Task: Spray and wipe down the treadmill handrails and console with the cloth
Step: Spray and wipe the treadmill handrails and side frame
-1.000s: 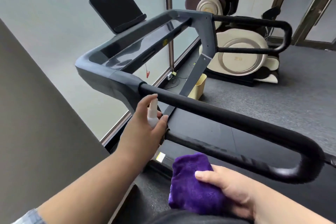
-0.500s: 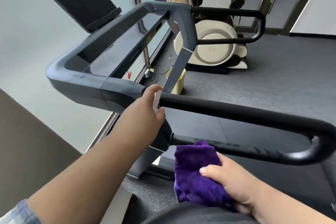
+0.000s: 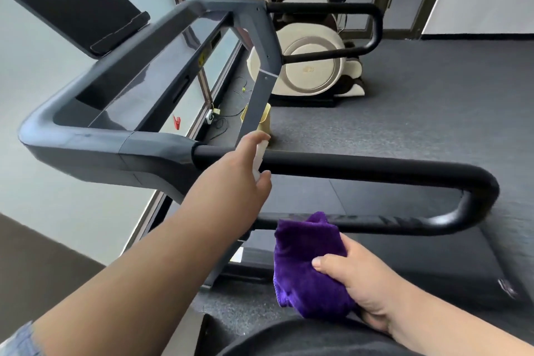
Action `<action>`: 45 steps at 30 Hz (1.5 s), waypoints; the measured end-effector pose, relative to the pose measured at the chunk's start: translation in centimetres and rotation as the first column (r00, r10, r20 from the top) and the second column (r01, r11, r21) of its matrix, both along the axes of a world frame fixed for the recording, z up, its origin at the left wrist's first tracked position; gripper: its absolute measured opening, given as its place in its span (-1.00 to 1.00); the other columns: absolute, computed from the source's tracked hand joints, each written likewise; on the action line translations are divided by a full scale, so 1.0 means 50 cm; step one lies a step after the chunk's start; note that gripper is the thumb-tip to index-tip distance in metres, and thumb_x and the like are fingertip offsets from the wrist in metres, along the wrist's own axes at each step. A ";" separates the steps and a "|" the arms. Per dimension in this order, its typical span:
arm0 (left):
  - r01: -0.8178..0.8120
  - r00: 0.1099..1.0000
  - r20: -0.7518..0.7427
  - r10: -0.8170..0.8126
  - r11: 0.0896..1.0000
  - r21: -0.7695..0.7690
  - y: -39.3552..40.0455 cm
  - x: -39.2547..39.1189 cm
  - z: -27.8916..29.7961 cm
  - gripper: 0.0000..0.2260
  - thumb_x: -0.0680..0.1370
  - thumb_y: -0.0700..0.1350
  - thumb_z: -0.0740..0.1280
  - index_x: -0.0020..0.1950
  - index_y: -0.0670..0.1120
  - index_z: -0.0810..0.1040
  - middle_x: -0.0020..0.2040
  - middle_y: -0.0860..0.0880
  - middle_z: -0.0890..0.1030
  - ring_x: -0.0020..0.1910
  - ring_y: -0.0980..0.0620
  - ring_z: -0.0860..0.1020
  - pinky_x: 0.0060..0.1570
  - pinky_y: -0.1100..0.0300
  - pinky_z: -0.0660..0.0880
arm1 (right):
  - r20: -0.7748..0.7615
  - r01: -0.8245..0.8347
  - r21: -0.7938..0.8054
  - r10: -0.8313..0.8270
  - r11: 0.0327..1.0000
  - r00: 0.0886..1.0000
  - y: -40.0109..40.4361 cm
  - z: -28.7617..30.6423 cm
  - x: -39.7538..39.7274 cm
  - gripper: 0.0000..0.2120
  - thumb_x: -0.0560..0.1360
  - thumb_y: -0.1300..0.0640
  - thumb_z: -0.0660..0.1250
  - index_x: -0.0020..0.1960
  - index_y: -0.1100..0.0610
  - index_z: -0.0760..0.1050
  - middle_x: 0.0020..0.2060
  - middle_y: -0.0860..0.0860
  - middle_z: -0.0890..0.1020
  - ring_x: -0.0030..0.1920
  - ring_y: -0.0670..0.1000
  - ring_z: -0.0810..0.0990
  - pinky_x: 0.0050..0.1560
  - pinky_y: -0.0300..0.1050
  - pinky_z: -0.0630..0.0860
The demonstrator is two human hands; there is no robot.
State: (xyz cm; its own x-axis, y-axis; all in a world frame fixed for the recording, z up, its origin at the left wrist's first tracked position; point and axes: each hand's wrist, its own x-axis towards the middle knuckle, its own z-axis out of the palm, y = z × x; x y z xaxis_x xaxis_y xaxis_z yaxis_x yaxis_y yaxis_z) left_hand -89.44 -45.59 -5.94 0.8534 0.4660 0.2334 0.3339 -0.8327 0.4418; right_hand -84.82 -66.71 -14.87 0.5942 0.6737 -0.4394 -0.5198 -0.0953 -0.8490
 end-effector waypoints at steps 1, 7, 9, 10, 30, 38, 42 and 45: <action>0.046 0.999 0.006 -0.046 0.999 0.008 -0.021 0.012 -0.001 -0.54 0.56 0.05 0.30 0.37 0.31 0.18 -0.31 0.22 0.41 -0.41 0.28 0.42 -0.47 0.34 0.23 | -0.001 0.015 -0.012 -0.015 1.000 1.000 -0.007 0.001 0.002 -0.68 0.28 0.22 0.39 0.01 0.02 0.67 -0.08 0.18 0.70 -0.11 0.13 0.69 -0.15 -0.01 0.59; 0.202 0.979 -0.045 -0.201 0.979 0.028 -0.145 0.099 -0.006 -0.59 0.58 0.04 0.25 0.35 0.27 0.17 -0.24 0.13 0.46 -0.38 0.25 0.40 -0.46 0.31 0.22 | -0.018 0.083 -0.043 -0.083 0.996 0.996 -0.080 0.011 0.039 -0.64 0.30 0.20 0.36 0.05 -0.06 0.67 0.03 0.15 0.71 0.04 0.17 0.71 -0.04 0.02 0.61; 0.219 0.974 -0.072 -0.217 0.975 0.031 -0.176 0.124 -0.003 -0.62 0.58 0.01 0.25 0.32 0.26 0.19 -0.28 0.15 0.43 -0.38 0.24 0.41 -0.45 0.27 0.24 | -0.020 0.094 -0.053 -0.095 0.994 0.995 -0.110 0.013 0.051 -0.62 0.29 0.19 0.37 0.07 -0.06 0.66 0.05 0.14 0.71 0.07 0.17 0.70 0.01 0.06 0.62; 0.210 0.975 -0.078 -0.207 0.977 0.035 -0.189 0.134 -0.001 -0.63 0.59 0.01 0.24 0.32 0.25 0.19 -0.30 0.16 0.40 -0.38 0.25 0.40 -0.45 0.26 0.24 | -0.020 0.098 -0.056 -0.100 0.994 0.995 -0.126 0.013 0.057 -0.61 0.29 0.19 0.37 0.08 -0.04 0.66 0.05 0.15 0.71 0.07 0.18 0.70 0.03 0.08 0.62; 0.073 0.979 -0.202 -0.043 0.987 0.143 -0.507 0.265 0.003 -0.66 0.58 -0.03 0.24 0.28 0.22 0.21 -0.17 0.08 0.52 -0.32 -0.01 0.49 -0.36 0.13 0.38 | 0.055 -0.152 -0.038 0.154 0.988 0.987 -0.418 0.030 0.197 -0.57 0.28 0.21 0.34 0.10 -0.07 0.65 0.07 0.17 0.70 0.15 0.24 0.65 0.27 0.21 0.52; -0.197 0.978 0.045 0.203 0.974 -0.111 -0.540 0.165 -0.012 -0.55 0.51 0.16 0.30 0.31 0.45 0.21 -0.38 0.17 0.51 -0.45 0.19 0.52 -0.49 0.24 0.35 | 0.161 -0.098 0.183 0.069 0.978 0.985 -0.504 0.064 0.254 -0.67 0.28 0.11 0.43 0.04 0.03 0.63 -0.04 0.27 0.67 -0.10 0.28 0.66 -0.05 0.23 0.61; -0.264 0.953 0.093 0.289 0.940 -0.218 -0.571 0.126 -0.045 -0.56 0.47 0.22 0.29 0.28 0.50 0.21 -0.39 0.10 0.54 -0.34 0.27 0.55 -0.50 0.22 0.34 | 0.305 0.269 0.286 -0.353 0.920 0.884 -0.502 0.112 0.297 -0.67 0.29 -0.09 0.44 0.05 -0.13 0.62 -0.10 -0.03 0.72 -0.03 0.09 0.70 0.00 0.17 0.63; -0.246 0.960 0.069 0.273 0.933 -0.264 -0.596 0.118 -0.060 -0.58 0.49 0.24 0.26 0.25 0.56 0.17 -0.38 0.18 0.59 -0.54 0.16 0.50 -0.60 0.26 0.30 | 0.482 0.445 0.354 -0.568 0.823 0.667 -0.457 0.154 0.349 -0.75 0.39 -0.15 0.40 0.07 -0.25 0.53 -0.07 -0.19 0.69 -0.02 -0.07 0.68 0.02 0.05 0.60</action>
State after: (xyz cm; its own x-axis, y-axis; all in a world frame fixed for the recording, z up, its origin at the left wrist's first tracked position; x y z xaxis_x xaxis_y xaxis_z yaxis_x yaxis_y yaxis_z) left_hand -83.54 -75.38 -8.92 0.6723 0.7227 0.1605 0.4651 -0.5810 0.6680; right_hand -67.38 -89.57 -7.18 0.9587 0.2260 0.1729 0.1186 0.2350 -0.9647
